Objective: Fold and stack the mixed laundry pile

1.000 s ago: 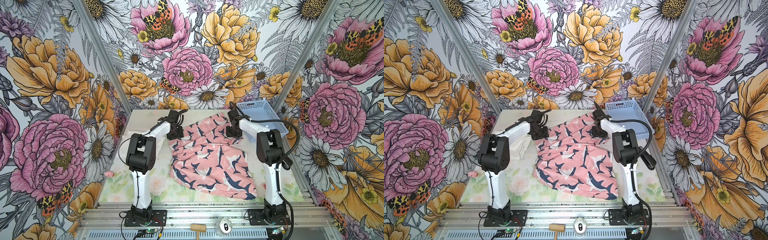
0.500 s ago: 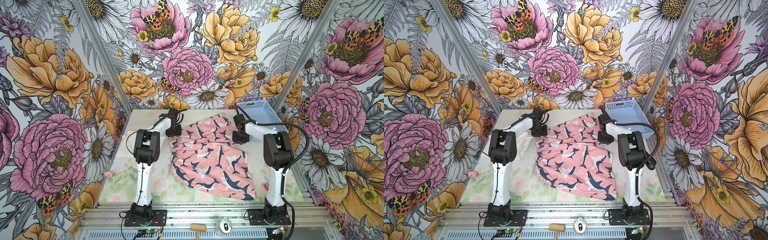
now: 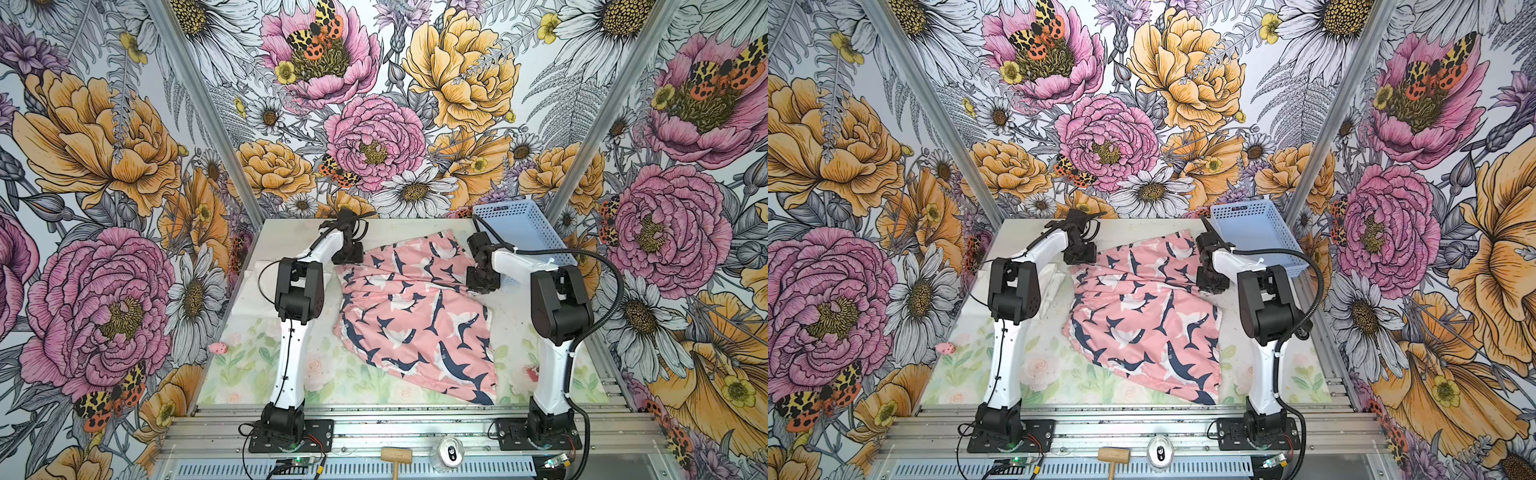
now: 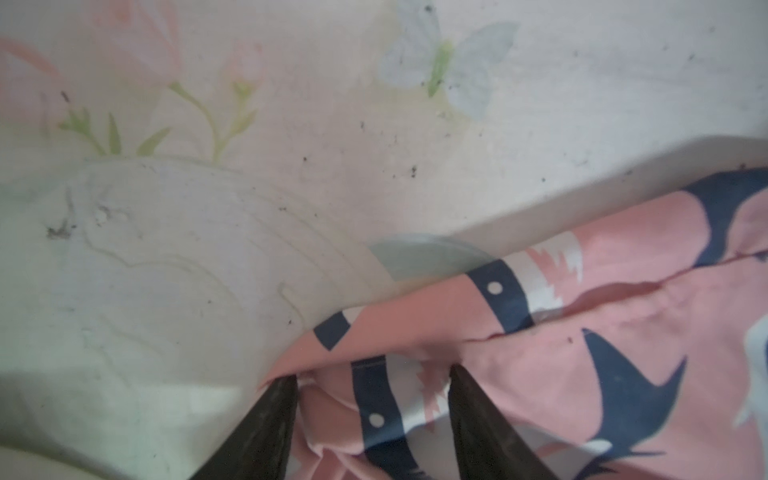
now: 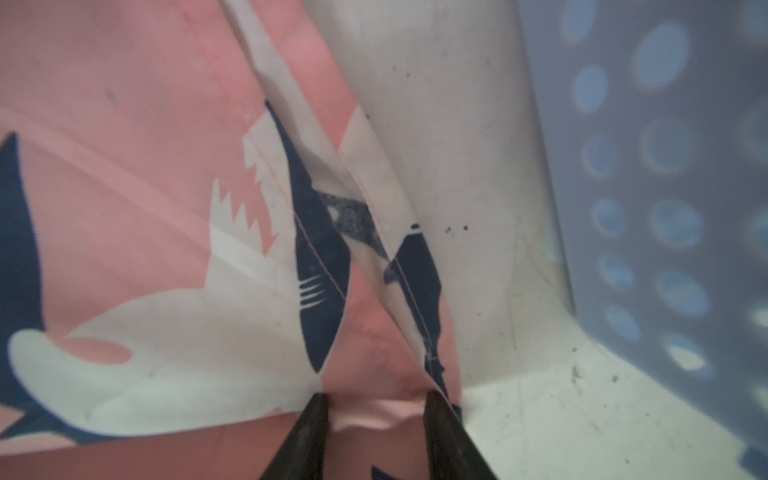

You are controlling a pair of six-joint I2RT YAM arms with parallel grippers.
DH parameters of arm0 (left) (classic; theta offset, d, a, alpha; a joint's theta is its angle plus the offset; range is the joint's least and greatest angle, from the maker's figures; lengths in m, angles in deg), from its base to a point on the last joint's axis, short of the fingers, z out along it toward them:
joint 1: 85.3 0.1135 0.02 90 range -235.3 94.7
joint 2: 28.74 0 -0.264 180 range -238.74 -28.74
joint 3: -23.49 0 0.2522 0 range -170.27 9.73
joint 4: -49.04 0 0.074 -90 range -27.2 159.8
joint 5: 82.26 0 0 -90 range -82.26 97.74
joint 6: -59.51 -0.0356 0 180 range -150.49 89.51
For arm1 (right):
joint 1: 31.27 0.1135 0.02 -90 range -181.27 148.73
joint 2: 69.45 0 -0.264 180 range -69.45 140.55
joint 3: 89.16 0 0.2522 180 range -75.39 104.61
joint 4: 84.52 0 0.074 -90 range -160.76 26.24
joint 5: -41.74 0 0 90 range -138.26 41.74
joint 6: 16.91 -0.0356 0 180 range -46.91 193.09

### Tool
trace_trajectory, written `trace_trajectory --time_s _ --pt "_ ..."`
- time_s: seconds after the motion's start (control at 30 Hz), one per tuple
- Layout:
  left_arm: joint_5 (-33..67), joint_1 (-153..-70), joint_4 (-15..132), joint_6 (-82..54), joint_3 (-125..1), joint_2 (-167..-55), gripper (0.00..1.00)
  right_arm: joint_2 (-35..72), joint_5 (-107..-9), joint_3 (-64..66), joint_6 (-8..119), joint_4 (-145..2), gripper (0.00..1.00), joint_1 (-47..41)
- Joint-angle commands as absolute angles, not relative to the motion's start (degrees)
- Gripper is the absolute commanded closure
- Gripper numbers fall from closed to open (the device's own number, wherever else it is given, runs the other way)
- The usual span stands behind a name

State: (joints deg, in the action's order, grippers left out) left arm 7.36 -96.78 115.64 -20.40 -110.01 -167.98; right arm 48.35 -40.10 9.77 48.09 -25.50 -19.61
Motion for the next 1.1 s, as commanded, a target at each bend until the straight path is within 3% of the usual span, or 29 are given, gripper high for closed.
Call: trace_trajectory --time_s 0.0,0.2,0.47,0.7,0.83,1.07 --pt "9.2 -96.2 115.8 -20.1 -109.9 -164.7 0.33 44.1 -40.4 12.8 47.6 -23.0 0.53 -19.3" --pt "9.4 -96.0 111.2 -19.3 -99.6 -150.1 0.1 29.9 -44.2 1.8 44.1 -21.8 0.45 -18.5" --pt "11.4 -96.0 110.3 -14.1 -78.7 -130.0 0.07 13.5 -54.6 -19.6 33.9 -21.2 0.45 -11.7" --pt "13.6 -97.2 109.5 -7.2 -55.9 -116.5 0.08 -0.8 -55.9 -32.9 22.1 -14.8 0.46 -5.0" --pt "14.8 -98.3 105.8 -5.6 -50.2 -114.0 0.1 1.5 -54.7 -33.6 22.6 -19.6 0.56 -4.8" --pt "14.6 -98.9 103.8 -5.0 -47.5 -116.0 0.12 18.6 -51.8 -28.4 26.4 -27.2 0.65 -5.4"
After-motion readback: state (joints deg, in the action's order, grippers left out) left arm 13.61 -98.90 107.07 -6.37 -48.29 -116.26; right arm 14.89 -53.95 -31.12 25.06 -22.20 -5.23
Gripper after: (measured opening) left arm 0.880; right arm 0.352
